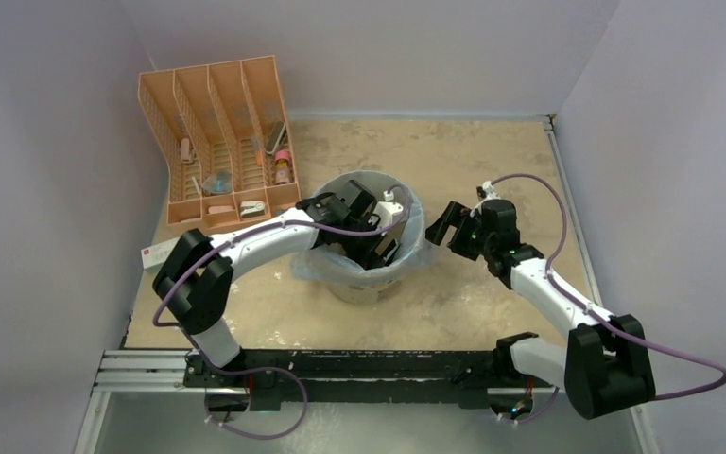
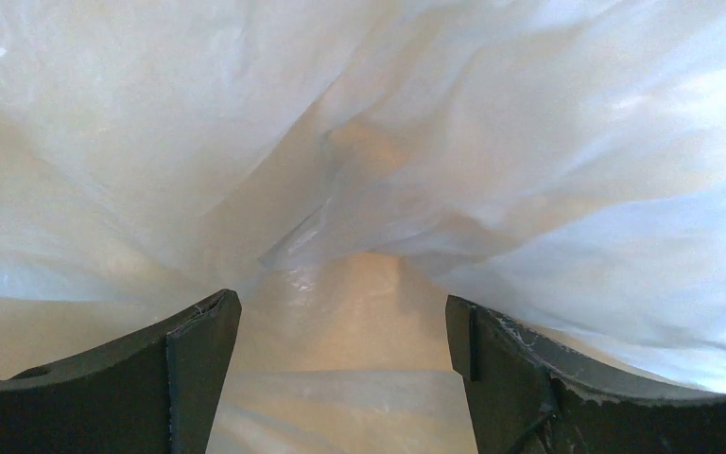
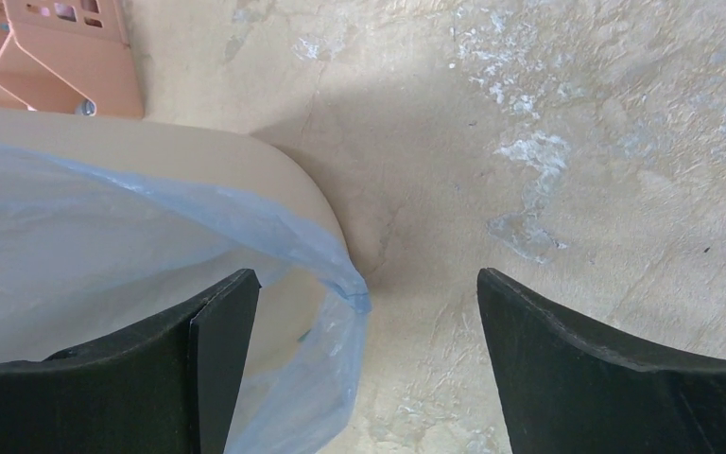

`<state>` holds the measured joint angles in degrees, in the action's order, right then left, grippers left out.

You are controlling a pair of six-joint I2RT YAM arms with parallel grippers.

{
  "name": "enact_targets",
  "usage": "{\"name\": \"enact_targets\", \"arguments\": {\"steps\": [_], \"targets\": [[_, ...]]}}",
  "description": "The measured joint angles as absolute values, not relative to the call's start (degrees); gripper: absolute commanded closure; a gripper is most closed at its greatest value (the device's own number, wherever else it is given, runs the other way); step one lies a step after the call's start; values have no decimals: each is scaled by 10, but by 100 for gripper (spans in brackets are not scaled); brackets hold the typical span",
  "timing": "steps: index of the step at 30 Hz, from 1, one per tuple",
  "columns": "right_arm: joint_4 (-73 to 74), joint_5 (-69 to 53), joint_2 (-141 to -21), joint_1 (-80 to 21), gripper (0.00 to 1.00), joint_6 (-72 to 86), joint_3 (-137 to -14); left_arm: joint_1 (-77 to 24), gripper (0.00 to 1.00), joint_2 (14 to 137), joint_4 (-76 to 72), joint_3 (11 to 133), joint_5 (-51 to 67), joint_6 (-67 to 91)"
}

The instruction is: Put the trash bags into the trash bin

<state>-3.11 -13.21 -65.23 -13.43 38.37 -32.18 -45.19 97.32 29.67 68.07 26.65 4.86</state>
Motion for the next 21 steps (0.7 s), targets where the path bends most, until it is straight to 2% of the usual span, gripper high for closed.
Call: {"name": "enact_targets", "arguments": {"steps": [12,16,21], "targets": [[-40,-157,-675,-134,13,390,-321,-452,22,941,296,685,322,49],[-48,-172,-687,-135,13,393,-321,-452,26,941,286,667,351,49],[-64,-191,-698,-135,12,404,-314,-459,26,961,276,650,329,51]]}}
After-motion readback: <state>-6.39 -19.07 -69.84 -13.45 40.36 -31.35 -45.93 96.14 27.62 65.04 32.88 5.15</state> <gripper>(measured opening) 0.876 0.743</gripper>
